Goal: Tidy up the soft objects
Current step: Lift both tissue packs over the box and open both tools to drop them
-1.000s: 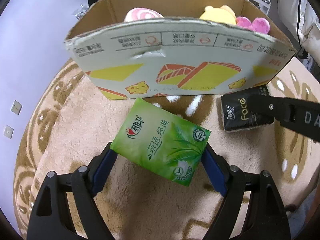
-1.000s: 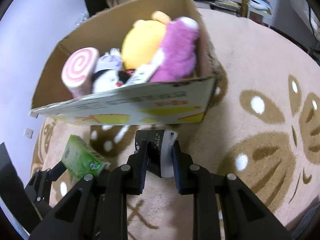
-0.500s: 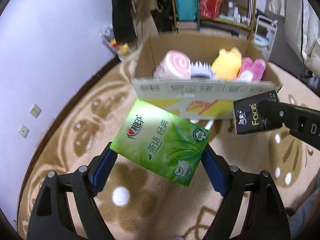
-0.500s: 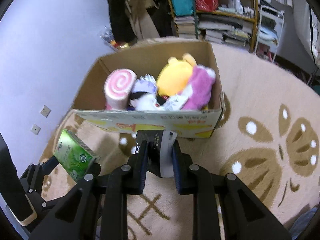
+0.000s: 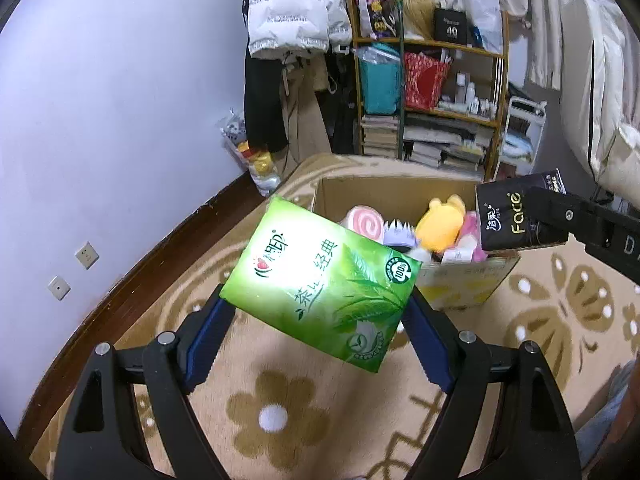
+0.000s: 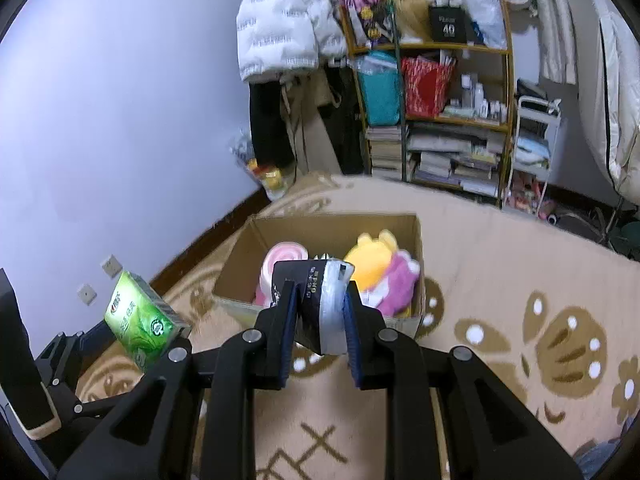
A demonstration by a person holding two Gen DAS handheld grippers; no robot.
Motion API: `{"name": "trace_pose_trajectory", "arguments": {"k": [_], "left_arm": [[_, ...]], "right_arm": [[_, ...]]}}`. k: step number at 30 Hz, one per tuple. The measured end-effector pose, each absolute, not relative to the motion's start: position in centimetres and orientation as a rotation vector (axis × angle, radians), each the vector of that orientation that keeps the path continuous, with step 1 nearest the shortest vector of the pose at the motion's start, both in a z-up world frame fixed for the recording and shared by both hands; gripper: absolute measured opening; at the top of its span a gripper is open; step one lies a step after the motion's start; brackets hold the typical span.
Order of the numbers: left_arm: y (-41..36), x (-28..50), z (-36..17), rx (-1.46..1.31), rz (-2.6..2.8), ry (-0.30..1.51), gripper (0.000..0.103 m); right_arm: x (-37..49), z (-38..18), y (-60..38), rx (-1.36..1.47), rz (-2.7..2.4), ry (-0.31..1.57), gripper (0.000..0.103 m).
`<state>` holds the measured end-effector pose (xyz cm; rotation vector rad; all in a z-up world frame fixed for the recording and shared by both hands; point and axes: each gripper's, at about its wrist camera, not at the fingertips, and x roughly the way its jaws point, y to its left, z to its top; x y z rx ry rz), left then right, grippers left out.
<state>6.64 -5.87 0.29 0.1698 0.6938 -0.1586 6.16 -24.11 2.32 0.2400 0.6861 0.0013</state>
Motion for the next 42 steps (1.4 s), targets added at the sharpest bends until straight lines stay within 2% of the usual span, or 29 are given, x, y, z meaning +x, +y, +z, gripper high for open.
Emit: {"name": "trace_pose_trajectory", "arguments": {"k": [11, 24, 42], "left_arm": [[-6.4, 10.1, 1.7, 0.194, -0.165, 0.639, 0.082], [-7.5, 15.5, 0.5, 0.188, -0.177, 0.634, 0.082], [-10.4, 18.4, -4.6, 0.229, -0.233, 0.725, 0.083]], "right_arm": [[7.4, 3.7, -24.9, 0.227, -0.027, 0.567, 0.024], [11.2, 0.6, -25.1, 0.252, -0.027, 0.612, 0.024], [14.4, -4.8, -26.3, 0.279, -0.052, 0.719, 0.025]]}}
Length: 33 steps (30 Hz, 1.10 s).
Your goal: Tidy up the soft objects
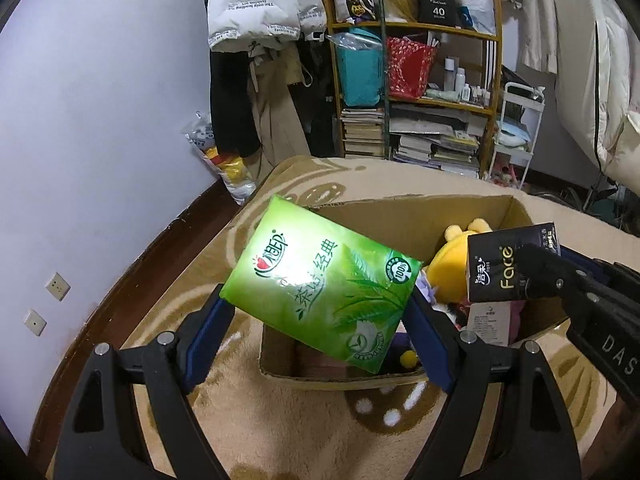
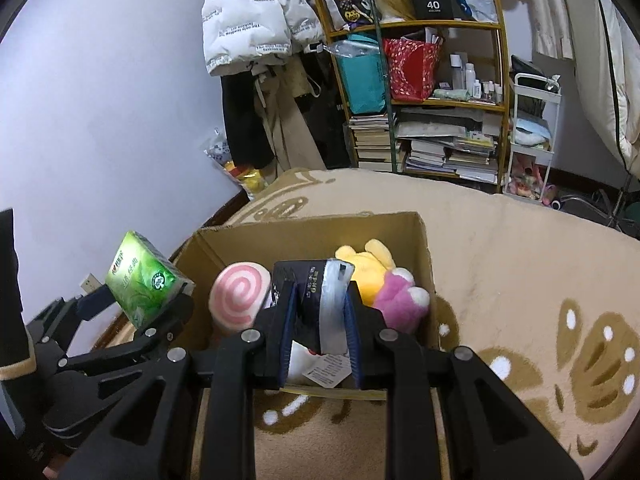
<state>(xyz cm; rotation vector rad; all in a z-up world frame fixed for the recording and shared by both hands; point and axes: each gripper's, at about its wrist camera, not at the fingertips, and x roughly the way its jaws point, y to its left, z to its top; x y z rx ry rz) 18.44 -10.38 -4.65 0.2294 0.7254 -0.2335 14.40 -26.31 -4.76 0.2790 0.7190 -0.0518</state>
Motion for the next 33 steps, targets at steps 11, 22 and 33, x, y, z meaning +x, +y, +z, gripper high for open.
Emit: {"name": "trace_pose_trajectory", "arguments": {"k": [11, 22, 33], "left_arm": [[-10.2, 19.5, -6.0, 0.220, -0.236, 0.774, 0.083], [-9.8, 19.3, -6.1, 0.198, -0.229, 0.763, 0.093], [-8.7, 16.7, -3.5, 0.232, -0.198, 0.702, 0.100]], "right_arm": [[15.0, -6.4, -26.1, 0.257, -0.061, 0.767, 0.028], [14.8, -6.4, -26.5, 0.278, -0.071, 0.763, 0.028], [13.3, -3.7, -26.2, 0.263, -0.076, 0.719, 0.057]]}}
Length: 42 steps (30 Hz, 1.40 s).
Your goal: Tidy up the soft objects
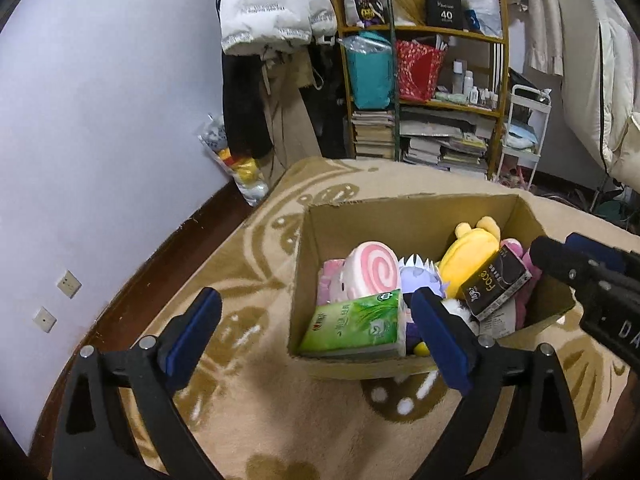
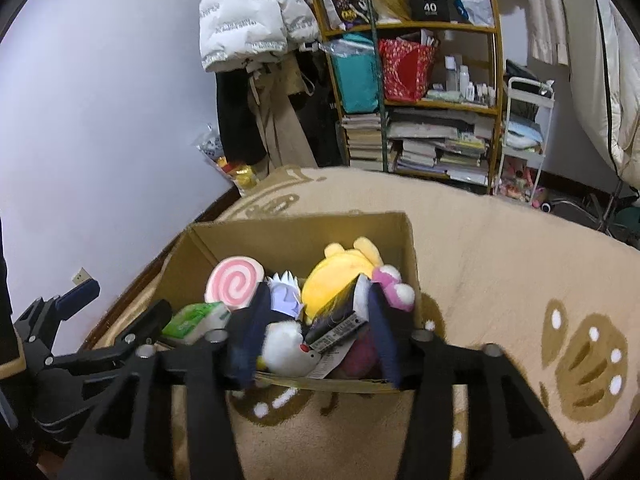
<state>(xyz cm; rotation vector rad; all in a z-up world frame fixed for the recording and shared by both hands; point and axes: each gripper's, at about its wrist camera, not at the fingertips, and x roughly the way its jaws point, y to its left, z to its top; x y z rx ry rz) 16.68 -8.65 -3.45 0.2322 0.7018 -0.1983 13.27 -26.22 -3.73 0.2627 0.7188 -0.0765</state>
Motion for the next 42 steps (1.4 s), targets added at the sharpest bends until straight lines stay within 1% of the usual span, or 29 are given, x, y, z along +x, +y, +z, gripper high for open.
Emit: {"name": "trace_pose_trajectory", "arguments": {"k": [3, 5, 6, 8, 10, 16, 21, 27, 35, 42], "left_arm": [[-8.0, 15.6, -2.4, 0.231, -0.185, 0.680, 0.101], [-7.6, 14.9, -1.7, 0.236, -0.178, 0.672, 0.101], [-7.4, 14.6, -1.2, 0.233, -0.177, 0.667, 0.101], [-7.0, 13.9, -0.3, 0.218, -0.175, 0.659, 0.101], [-6.5, 12.9, 1.0, 0.201, -0.178, 0.642, 0.101], [-5.3, 9.9, 4.2, 0.190, -0.172, 0.575, 0.101], [-3.7, 7.2, 6.5, 0.139, -0.183, 0.513, 0.101], [-2.4, 4.6, 7.9, 0.123, -0.160, 0.468, 0.101], [-0.9, 1.8, 7.6, 0.099, -0.166, 0.421, 0.101], [-0.6, 1.0, 5.1, 0.100, -0.161, 0.421, 0.101]], "right_arm": [[12.4, -2.4, -26.1, 0.253, -0.089, 0.705, 0.065], [12.0, -1.6, -26.2, 0.246, -0.095, 0.692, 0.078], [11.6, -1.0, -26.2, 0.241, -0.095, 0.680, 0.080], [10.7, 0.3, -26.4, 0.237, -0.099, 0.659, 0.096], [9.6, 1.5, -26.5, 0.236, -0.098, 0.628, 0.103], [6.8, 5.1, -26.5, 0.187, -0.094, 0.571, 0.103], [3.8, 6.8, -26.3, 0.166, -0.062, 0.533, 0.103], [0.3, 8.3, -25.7, 0.147, -0.043, 0.478, 0.103], [-2.9, 7.7, -25.2, 0.151, -0.043, 0.417, 0.103], [-3.8, 6.9, -25.5, 0.141, -0.062, 0.384, 0.103]]}}
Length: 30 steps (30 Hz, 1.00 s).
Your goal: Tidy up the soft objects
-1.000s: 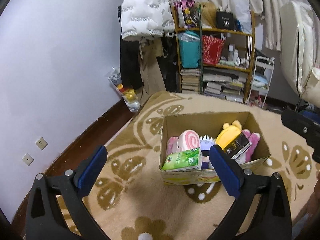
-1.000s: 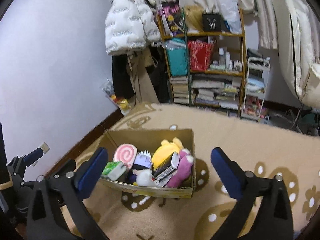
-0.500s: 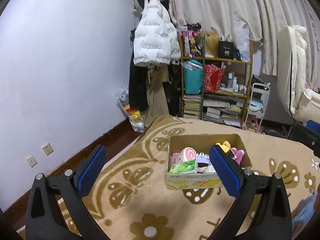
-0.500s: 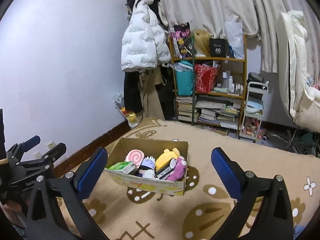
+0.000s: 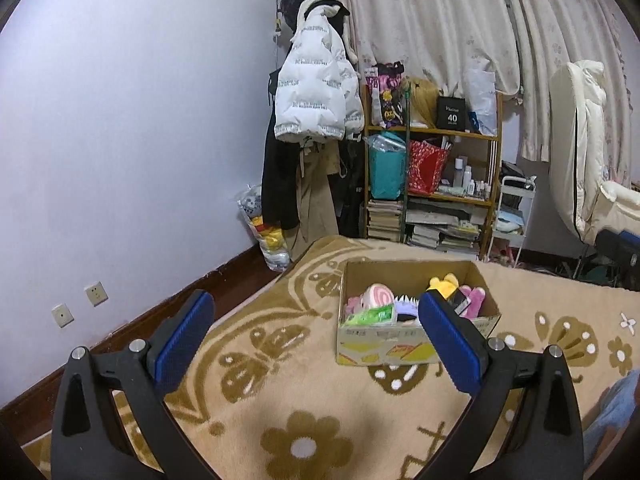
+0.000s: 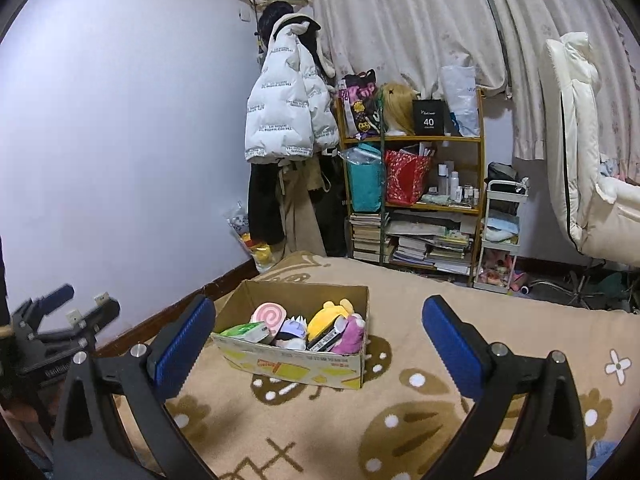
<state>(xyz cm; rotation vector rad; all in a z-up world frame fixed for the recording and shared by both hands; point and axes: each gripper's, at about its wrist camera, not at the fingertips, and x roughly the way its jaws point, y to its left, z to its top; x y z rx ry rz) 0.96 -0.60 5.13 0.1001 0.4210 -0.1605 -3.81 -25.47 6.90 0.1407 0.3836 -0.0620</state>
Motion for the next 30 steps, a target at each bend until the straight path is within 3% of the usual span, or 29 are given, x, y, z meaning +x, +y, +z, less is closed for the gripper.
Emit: {"name": "trace_pose_trajectory", "arguments": {"k": [30], "left_arm": [[-1.6, 1.5, 1.9, 0.161, -0.173, 0.467, 0.101]], "right_arm": [[-2.2, 4.4, -25.6, 0.151, -0.083, 0.438, 0.103]]}}
